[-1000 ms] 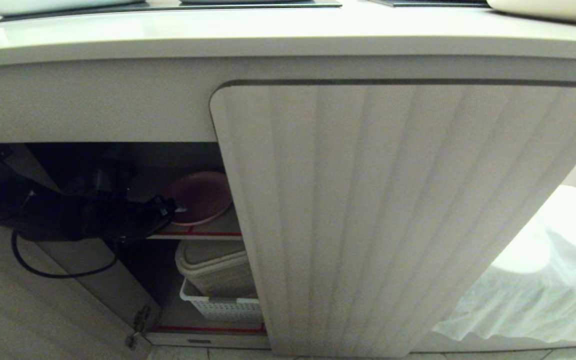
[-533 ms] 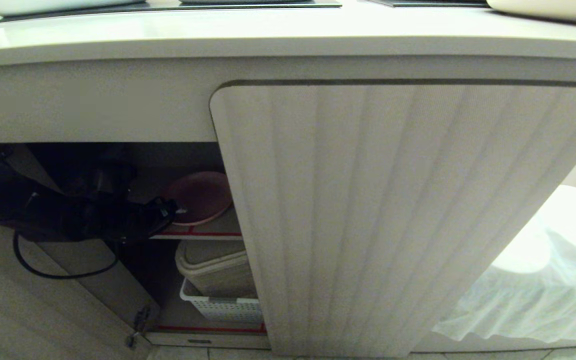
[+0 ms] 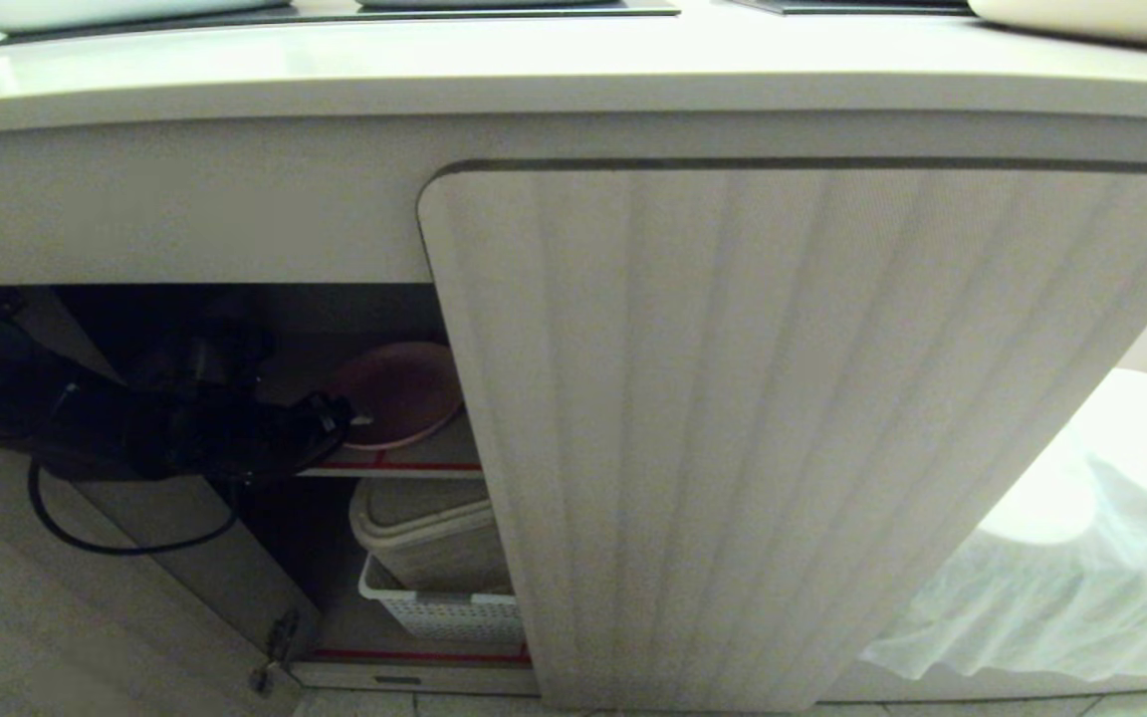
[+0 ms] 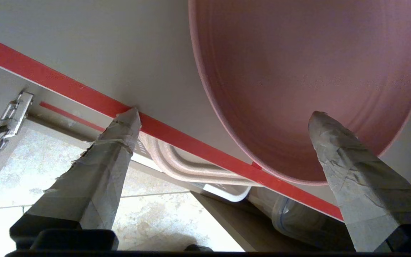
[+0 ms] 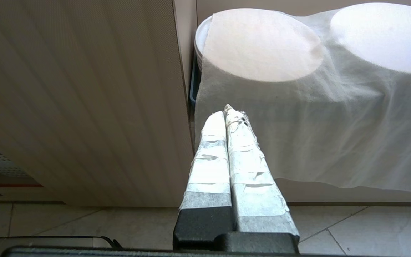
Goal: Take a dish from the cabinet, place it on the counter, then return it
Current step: Take the plate from the cabinet
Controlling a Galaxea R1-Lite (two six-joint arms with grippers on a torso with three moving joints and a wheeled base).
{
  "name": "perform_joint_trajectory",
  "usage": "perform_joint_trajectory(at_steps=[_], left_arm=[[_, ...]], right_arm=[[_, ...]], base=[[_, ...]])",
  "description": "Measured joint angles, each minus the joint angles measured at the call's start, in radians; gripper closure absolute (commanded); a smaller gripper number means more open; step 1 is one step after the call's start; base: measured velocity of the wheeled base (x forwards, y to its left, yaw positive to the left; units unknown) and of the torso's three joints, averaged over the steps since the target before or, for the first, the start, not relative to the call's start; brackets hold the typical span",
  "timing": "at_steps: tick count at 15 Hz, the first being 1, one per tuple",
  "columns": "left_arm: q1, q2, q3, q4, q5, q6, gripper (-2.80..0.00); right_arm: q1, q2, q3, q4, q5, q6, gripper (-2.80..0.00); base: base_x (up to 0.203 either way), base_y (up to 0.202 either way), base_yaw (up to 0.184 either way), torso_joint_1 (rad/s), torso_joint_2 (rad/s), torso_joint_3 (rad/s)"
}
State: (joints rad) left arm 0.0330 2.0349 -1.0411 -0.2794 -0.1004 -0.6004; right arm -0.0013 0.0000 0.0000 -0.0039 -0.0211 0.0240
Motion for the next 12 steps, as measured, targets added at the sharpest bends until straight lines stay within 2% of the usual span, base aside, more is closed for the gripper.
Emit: perform_joint_trajectory(at_steps=[12], left_arm=[[0.0,0.001,-0.008,-0.001,0.0,0.001,-2.8]], right_arm=[[0.0,0.0,0.0,0.0,0.0,0.0,0.0]], base=[[0.0,0.0,0.0,0.0,0.0,0.0]])
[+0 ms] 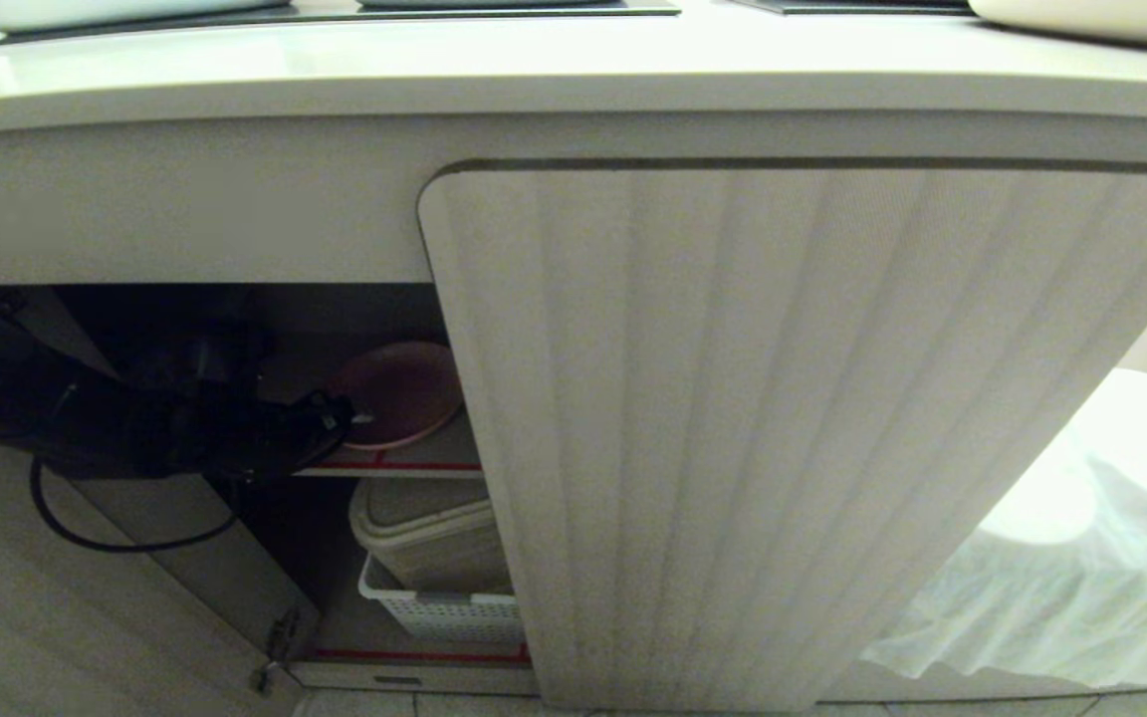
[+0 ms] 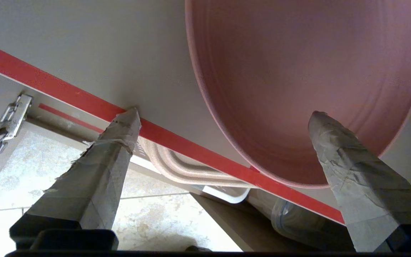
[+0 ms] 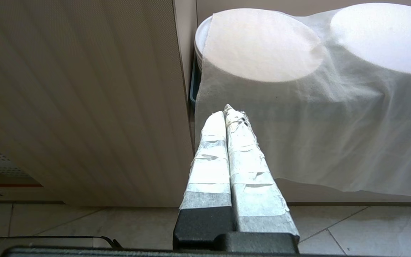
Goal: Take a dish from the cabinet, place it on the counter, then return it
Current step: Take the plate from the cabinet
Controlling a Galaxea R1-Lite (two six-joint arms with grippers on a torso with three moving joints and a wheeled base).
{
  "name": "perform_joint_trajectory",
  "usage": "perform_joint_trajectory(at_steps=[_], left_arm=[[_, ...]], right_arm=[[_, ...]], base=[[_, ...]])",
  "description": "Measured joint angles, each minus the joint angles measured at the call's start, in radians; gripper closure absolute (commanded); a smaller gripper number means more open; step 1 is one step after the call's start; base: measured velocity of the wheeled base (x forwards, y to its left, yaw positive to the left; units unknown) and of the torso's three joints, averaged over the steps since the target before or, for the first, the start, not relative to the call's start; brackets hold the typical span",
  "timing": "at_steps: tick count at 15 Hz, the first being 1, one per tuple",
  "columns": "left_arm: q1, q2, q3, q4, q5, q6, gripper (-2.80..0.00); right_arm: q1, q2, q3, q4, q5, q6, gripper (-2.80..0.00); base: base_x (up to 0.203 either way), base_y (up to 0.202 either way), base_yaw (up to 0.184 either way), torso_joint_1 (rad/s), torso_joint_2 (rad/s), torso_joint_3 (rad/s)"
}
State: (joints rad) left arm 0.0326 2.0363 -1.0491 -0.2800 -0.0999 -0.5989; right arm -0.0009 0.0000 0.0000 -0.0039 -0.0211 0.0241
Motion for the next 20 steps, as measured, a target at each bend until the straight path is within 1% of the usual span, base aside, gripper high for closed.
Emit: perform_joint_trajectory(at_steps=[12,20], left_arm=[[0.0,0.025,-0.039,-0.003,0.0,0.001,-2.8],[-0.003,0.029,-0.04,-0.002,0.007,0.002,-2.8]], right_arm=[[0.0,0.0,0.0,0.0,0.0,0.0,0.0],[-0.001,0.0,0.0,0.0,0.0,0.0,0.0]], base=[[0.0,0.0,0.0,0.0,0.0,0.0],[0.0,0.0,0.0,0.0,0.0,0.0]])
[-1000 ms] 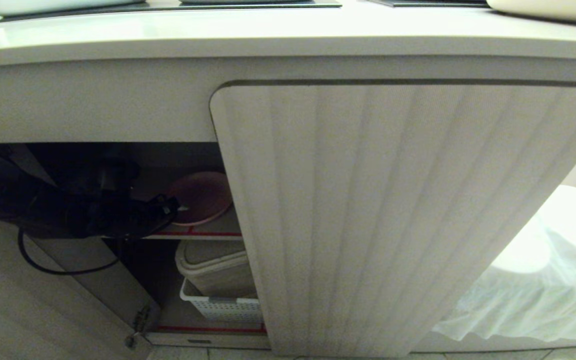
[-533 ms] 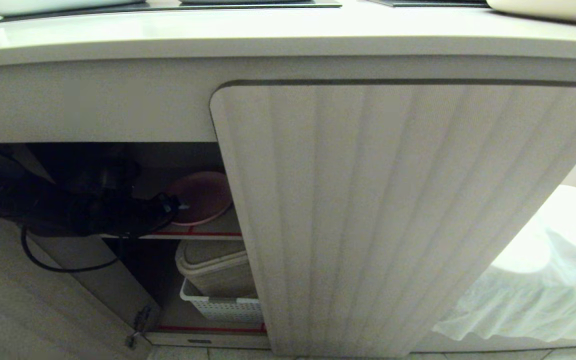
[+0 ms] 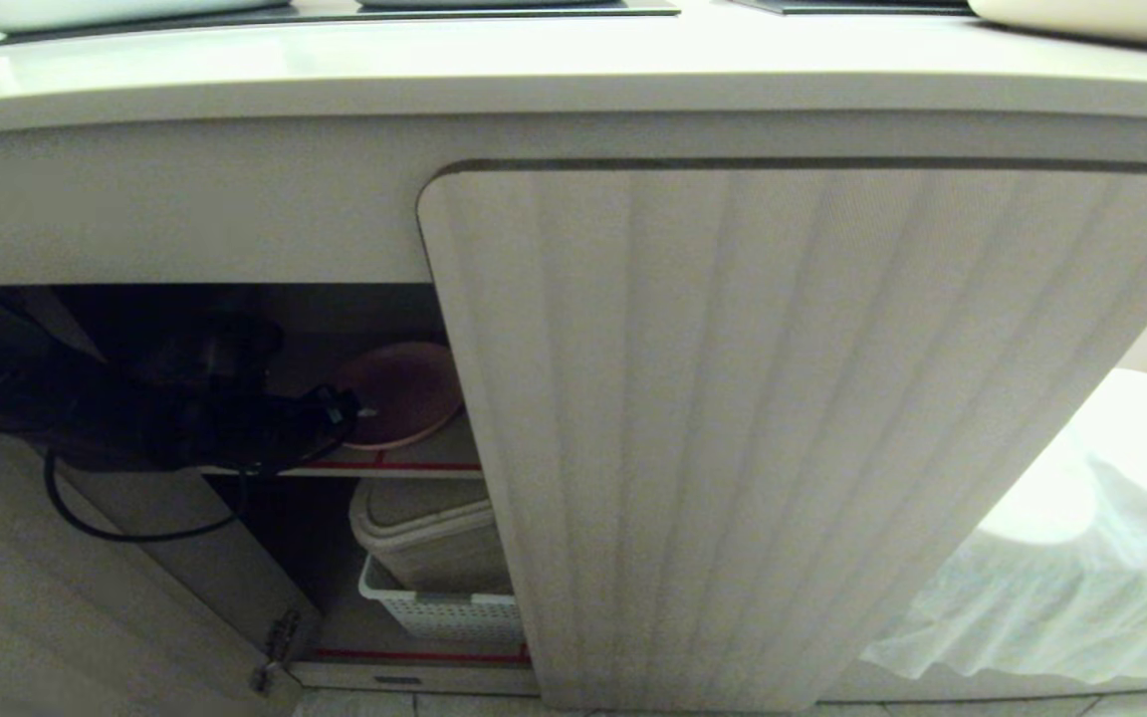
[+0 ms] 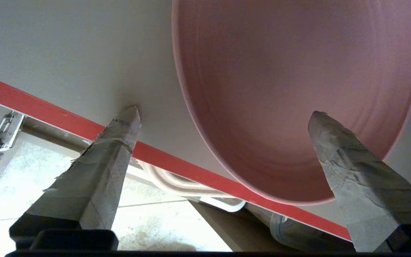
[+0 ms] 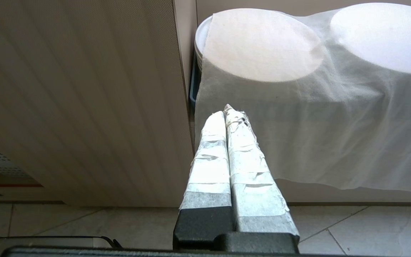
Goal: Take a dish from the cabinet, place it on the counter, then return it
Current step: Take the plate from the cabinet
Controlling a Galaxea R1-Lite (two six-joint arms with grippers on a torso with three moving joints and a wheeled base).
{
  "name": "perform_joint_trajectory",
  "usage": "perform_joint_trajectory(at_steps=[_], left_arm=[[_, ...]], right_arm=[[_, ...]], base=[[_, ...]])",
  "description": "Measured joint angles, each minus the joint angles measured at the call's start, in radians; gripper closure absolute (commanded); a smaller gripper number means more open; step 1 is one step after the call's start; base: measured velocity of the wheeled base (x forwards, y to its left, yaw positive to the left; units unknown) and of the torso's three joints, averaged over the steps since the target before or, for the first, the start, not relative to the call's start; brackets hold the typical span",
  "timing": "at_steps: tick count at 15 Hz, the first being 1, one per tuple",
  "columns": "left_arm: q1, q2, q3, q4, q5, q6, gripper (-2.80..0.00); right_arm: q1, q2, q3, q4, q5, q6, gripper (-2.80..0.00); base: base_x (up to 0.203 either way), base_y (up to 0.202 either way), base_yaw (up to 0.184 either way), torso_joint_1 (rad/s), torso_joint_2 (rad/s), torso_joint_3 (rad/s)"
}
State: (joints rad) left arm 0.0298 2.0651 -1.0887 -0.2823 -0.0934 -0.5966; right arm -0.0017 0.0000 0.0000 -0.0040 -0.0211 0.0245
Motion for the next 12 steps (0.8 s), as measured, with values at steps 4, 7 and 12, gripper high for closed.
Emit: perform_joint_trajectory(at_steps=[4,7,12], left_arm=[[0.0,0.0,0.001,0.0,0.001,0.0,-2.8],[0.001,0.0,0.002,0.002,0.003,-0.001,0.0],[0.004,0.002,0.002,0.006,0.002,-0.003,0.0]], right_arm=[[0.0,0.0,0.0,0.0,0.0,0.0,0.0],[0.0,0.0,0.0,0.0,0.0,0.0,0.0],[0.0,0.0,0.0,0.0,0.0,0.0,0.0]], base=[[0.0,0.0,0.0,0.0,0.0,0.0],[0.0,0.0,0.0,0.0,0.0,0.0],[0.0,0.0,0.0,0.0,0.0,0.0]])
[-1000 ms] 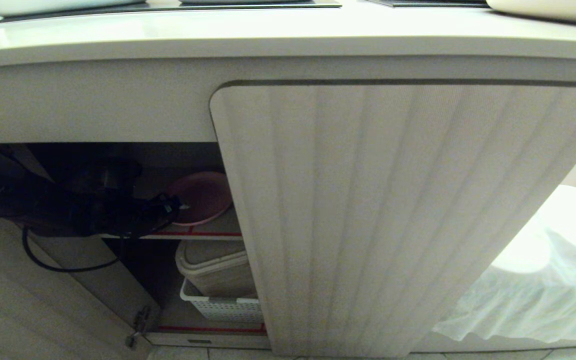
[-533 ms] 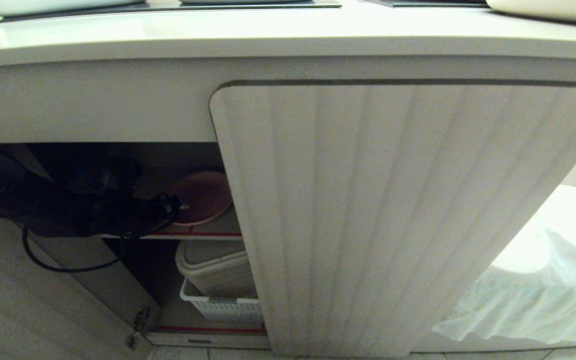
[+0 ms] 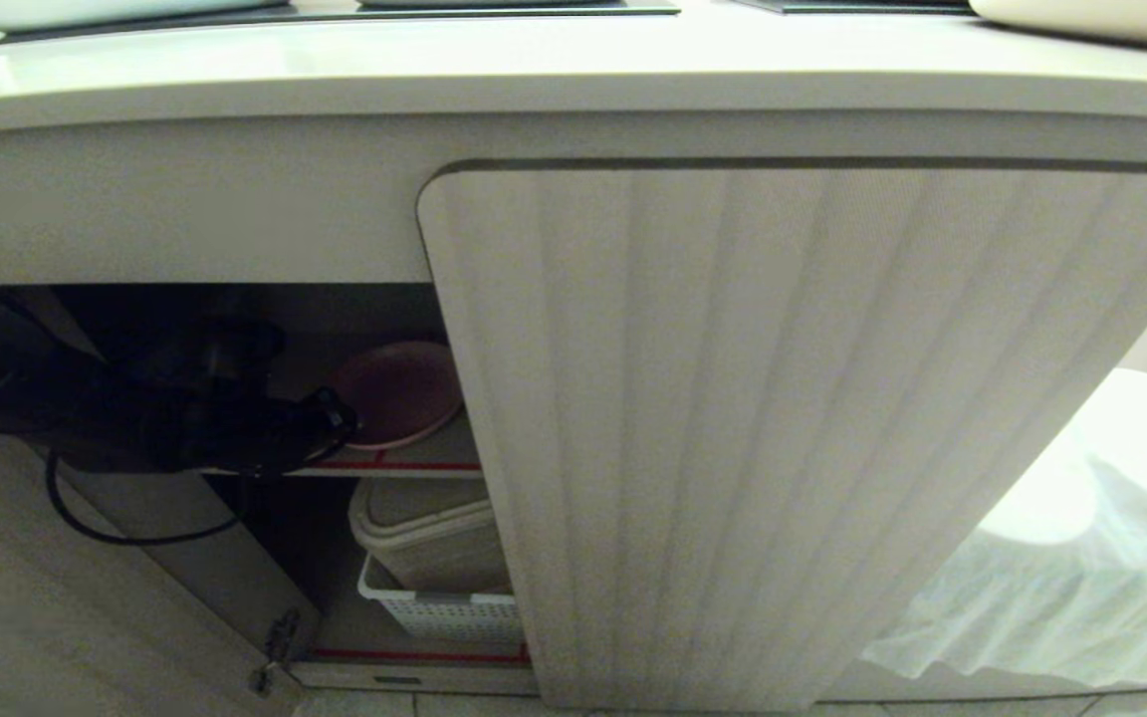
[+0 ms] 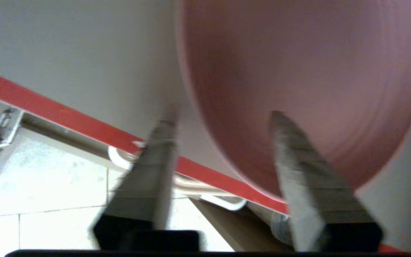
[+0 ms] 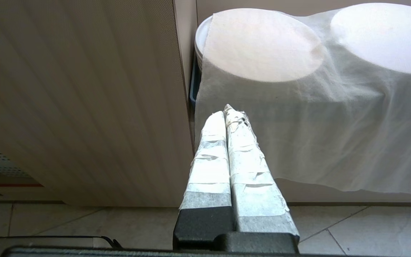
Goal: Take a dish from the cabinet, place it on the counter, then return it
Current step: Take the plate from the cabinet
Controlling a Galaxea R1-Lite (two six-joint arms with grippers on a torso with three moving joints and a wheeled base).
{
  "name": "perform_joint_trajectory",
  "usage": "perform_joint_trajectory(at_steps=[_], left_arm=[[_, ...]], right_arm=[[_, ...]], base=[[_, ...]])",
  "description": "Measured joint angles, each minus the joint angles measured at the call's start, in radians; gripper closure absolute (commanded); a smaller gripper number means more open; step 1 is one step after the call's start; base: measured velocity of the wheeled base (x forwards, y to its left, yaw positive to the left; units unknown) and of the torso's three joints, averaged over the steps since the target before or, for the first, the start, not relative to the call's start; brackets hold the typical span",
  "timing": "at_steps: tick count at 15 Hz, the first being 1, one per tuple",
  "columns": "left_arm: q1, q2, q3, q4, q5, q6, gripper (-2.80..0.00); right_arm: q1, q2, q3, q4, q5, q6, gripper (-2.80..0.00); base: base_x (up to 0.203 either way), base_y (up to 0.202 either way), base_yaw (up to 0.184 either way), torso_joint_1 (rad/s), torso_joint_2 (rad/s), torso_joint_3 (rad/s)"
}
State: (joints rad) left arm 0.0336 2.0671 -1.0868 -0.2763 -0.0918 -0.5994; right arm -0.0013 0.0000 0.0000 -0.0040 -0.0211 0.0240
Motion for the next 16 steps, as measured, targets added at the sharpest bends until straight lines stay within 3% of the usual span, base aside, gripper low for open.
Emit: perform_joint_trajectory(at_steps=[16], left_arm=[[0.004,-0.011,0.019,-0.002,0.004,-0.001,0.0]], right_arm=[[0.0,0.0,0.0,0.0,0.0,0.0,0.0]], base=[[0.0,0.0,0.0,0.0,0.0,0.0]])
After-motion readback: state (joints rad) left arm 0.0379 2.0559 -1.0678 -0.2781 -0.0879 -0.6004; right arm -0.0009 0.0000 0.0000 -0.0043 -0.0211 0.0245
